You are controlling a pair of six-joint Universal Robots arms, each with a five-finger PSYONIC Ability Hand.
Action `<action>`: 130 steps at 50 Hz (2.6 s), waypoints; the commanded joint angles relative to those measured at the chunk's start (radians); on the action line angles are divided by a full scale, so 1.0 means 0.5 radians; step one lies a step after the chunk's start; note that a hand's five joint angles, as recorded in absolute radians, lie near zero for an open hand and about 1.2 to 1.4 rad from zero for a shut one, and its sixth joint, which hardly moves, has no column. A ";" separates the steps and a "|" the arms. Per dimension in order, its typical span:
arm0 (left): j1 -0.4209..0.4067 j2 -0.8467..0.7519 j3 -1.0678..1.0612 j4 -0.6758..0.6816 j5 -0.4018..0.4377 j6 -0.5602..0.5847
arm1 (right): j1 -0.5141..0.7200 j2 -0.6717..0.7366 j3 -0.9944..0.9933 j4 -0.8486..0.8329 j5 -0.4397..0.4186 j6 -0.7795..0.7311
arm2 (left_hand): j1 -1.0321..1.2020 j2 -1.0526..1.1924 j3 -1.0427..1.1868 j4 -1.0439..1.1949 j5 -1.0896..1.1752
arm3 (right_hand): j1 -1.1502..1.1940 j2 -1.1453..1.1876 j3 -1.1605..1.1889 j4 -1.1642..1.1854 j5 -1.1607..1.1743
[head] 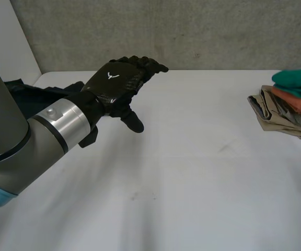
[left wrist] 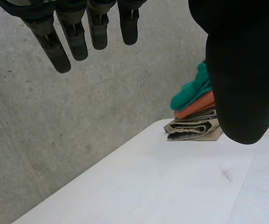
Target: Fold the laundry.
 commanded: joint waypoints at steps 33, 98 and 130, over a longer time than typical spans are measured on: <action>-0.172 0.217 0.119 0.064 0.006 -0.017 | 0.091 -1.027 0.156 1.055 1.166 -1.030 | 0.140 0.112 0.100 0.120 0.079 | -1.721 -1.929 -1.996 -2.048 -1.901; -0.500 -1.007 0.407 0.626 -0.392 0.452 | 1.153 -1.190 1.405 1.208 1.047 -1.229 | 2.399 2.372 2.360 2.380 2.339 | -1.721 -1.929 -1.996 -2.048 -1.901; 0.557 0.039 -0.491 0.500 -0.472 0.341 | 1.653 -1.353 1.117 1.726 1.096 -0.797 | 0.339 0.312 0.300 0.320 0.279 | -1.721 -1.929 -1.996 -2.048 -1.901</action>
